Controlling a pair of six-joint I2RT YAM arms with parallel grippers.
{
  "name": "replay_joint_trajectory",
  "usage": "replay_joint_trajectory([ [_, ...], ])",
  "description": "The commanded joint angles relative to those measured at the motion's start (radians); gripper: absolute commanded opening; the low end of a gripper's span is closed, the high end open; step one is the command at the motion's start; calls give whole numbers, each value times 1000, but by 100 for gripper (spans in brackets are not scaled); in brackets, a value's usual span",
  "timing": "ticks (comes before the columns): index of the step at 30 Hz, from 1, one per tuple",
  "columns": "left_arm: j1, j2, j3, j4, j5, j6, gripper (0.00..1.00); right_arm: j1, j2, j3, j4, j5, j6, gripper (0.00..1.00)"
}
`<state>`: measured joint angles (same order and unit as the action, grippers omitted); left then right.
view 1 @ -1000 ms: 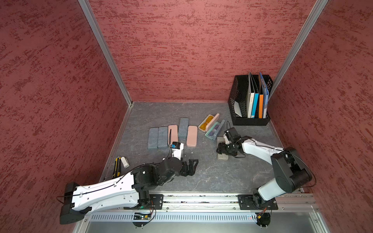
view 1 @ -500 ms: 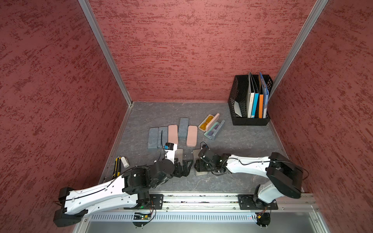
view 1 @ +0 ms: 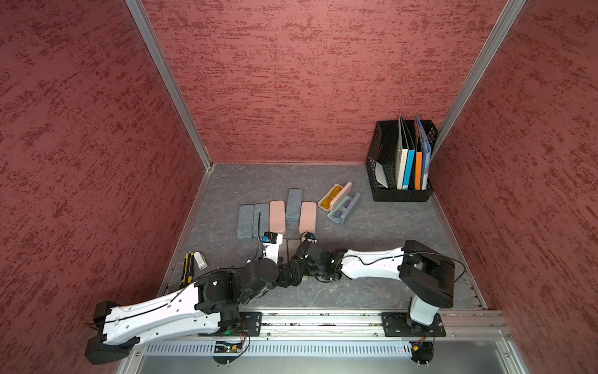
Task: Close the glasses case
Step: Move the glasses case to the center of the board.
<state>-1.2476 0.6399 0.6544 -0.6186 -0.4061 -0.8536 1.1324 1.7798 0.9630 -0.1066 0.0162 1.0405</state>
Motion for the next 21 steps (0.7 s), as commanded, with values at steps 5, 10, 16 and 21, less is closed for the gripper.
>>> replay_joint_trajectory([
  [5, -1, -10, 0, -39, -34, -6, 100, -2, -44, -46, -151, 47, -11, 86],
  [10, -3, 20, 20, -30, -22, 5, 100, -43, -203, -100, -197, 71, -44, 87],
  [16, 18, 155, 50, 78, 79, 70, 100, -238, -506, -161, -402, 80, -173, 88],
  [21, 184, 265, -14, 328, 437, 86, 100, -508, -584, -120, -509, 0, -323, 88],
])
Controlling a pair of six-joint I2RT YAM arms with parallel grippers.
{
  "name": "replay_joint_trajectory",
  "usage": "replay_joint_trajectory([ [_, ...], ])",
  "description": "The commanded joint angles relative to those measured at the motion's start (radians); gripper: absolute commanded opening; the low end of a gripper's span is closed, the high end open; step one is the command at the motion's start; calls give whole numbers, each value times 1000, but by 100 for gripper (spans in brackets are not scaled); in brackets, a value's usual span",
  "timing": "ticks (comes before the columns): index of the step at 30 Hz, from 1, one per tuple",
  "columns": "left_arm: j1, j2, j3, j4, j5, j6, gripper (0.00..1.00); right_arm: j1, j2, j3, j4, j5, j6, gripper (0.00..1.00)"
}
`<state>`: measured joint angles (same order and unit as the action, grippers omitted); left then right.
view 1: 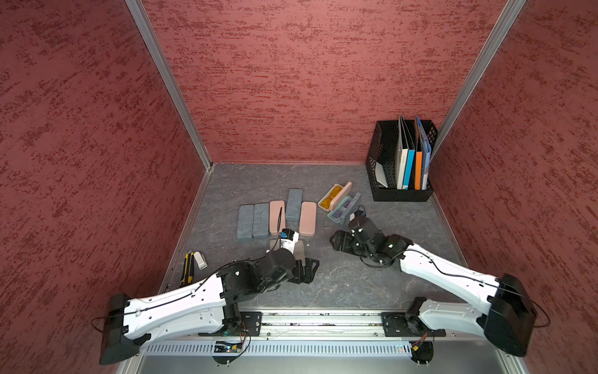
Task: Close the glasses case
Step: Move the glasses case to the center of the board.
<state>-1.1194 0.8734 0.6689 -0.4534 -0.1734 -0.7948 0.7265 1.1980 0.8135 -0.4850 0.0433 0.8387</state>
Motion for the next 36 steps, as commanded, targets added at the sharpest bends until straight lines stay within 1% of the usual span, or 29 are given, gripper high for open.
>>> replay_joint_trajectory([
  [1, 72, 57, -30, 171, 216, 28, 100, -150, 10, 53, -138, -50, -151, 89],
  [5, 114, 171, -10, 220, 297, 52, 100, -296, 124, 161, -132, -164, -230, 89],
  [8, 132, 261, 20, 211, 302, 66, 100, -346, 243, 257, -116, -238, -259, 87],
  [10, 136, 301, 32, 213, 299, 71, 100, -364, 318, 308, -109, -263, -266, 87],
  [14, 147, 355, 46, 205, 271, 73, 100, -380, 463, 420, -153, -265, -297, 85],
  [16, 150, 377, 51, 200, 264, 77, 100, -388, 522, 456, -172, -246, -302, 83],
  [19, 155, 387, 46, 214, 260, 69, 100, -394, 576, 483, -172, -226, -308, 82],
  [22, 155, 389, 48, 214, 260, 68, 100, -395, 630, 526, -199, -217, -331, 79],
  [27, 157, 372, 35, 214, 256, 68, 100, -395, 652, 573, -262, -149, -381, 69],
  [28, 157, 371, 35, 214, 258, 69, 100, -396, 655, 585, -278, -136, -394, 66],
  [30, 155, 374, 34, 214, 262, 72, 100, -395, 668, 606, -310, -111, -419, 54],
  [31, 156, 376, 35, 218, 265, 71, 100, -395, 676, 620, -324, -102, -428, 50],
  [35, 156, 381, 36, 222, 268, 74, 100, -395, 712, 673, -382, -68, -469, 40],
  [36, 155, 383, 38, 225, 268, 74, 100, -395, 720, 683, -396, -63, -479, 39],
])
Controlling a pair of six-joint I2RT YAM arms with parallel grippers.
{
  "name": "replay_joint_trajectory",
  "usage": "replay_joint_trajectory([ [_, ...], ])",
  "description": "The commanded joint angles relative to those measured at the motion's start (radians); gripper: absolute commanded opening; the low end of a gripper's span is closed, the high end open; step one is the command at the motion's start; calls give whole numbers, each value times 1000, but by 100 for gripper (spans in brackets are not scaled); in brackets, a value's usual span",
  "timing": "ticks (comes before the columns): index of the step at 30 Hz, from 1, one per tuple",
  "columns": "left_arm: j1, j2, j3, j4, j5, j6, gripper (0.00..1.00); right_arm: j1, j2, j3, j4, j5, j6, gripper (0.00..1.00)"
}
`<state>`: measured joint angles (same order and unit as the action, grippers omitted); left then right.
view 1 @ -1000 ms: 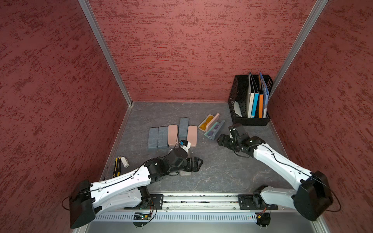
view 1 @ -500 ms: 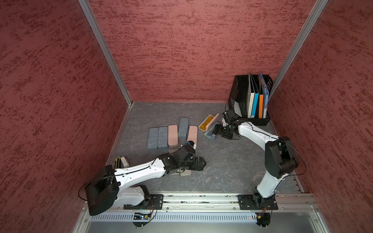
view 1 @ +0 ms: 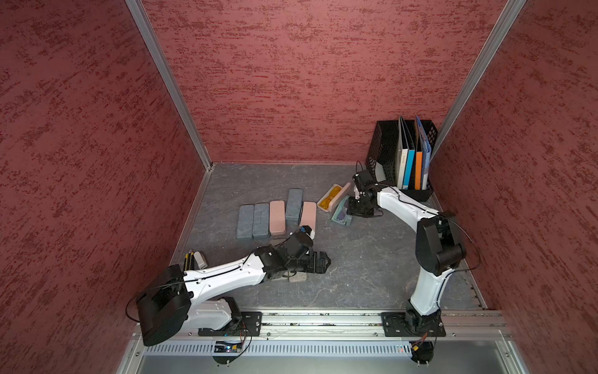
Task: Close the glasses case
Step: Move the glasses case to the center of the board.
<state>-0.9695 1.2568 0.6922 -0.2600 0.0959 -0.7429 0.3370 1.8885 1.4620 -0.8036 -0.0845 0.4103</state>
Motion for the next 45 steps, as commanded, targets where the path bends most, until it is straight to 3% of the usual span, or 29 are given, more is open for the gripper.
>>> replay_joint_trajectory([
  [1, 5, 2, 16, 33, 1, 21, 100, -6, 35, 42, -88, 75, -59, 39],
  [5, 5, 18, 26, 28, 7, 27, 100, -6, 52, 61, -122, 108, -94, 28],
  [16, 5, 52, 54, 33, 13, 39, 100, -6, -34, -1, -152, 179, -137, 18],
  [30, 4, 134, 86, 96, 27, 24, 99, -4, -252, -212, -129, 189, -136, 18],
  [45, 56, 377, 242, 179, 100, -6, 100, 12, -427, -367, -158, 138, -133, 18],
])
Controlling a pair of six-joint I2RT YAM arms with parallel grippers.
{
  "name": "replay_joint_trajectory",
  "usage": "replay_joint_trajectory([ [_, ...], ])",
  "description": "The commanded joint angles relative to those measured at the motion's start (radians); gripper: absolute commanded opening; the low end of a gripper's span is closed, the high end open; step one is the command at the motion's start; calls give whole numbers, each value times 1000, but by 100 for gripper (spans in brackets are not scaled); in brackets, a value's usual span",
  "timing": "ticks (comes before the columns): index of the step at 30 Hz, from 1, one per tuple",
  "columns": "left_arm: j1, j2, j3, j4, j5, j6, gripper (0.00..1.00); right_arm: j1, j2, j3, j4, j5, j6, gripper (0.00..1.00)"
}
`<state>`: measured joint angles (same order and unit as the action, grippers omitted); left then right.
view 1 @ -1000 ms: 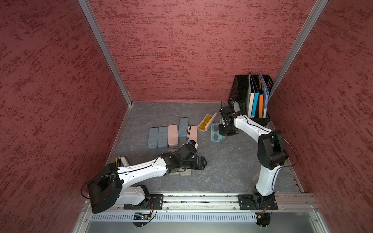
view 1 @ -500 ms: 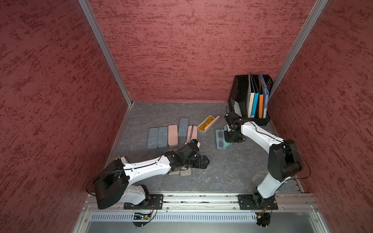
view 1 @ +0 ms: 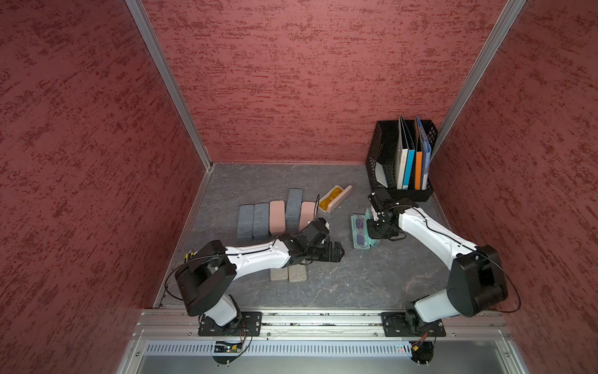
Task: Close the glasses case
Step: Move the glasses case to the center of the board.
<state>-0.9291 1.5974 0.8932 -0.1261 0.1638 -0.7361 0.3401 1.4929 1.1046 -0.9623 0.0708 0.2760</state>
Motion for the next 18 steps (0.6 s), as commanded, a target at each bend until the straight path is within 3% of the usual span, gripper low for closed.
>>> replay_joint_trajectory([
  [1, 22, 56, 53, 57, 37, -23, 100, 11, -56, -19, 2, -24, 4, 19],
  [18, 74, 279, 301, 3, 37, -55, 100, 43, -163, -113, -3, -49, 40, 20],
])
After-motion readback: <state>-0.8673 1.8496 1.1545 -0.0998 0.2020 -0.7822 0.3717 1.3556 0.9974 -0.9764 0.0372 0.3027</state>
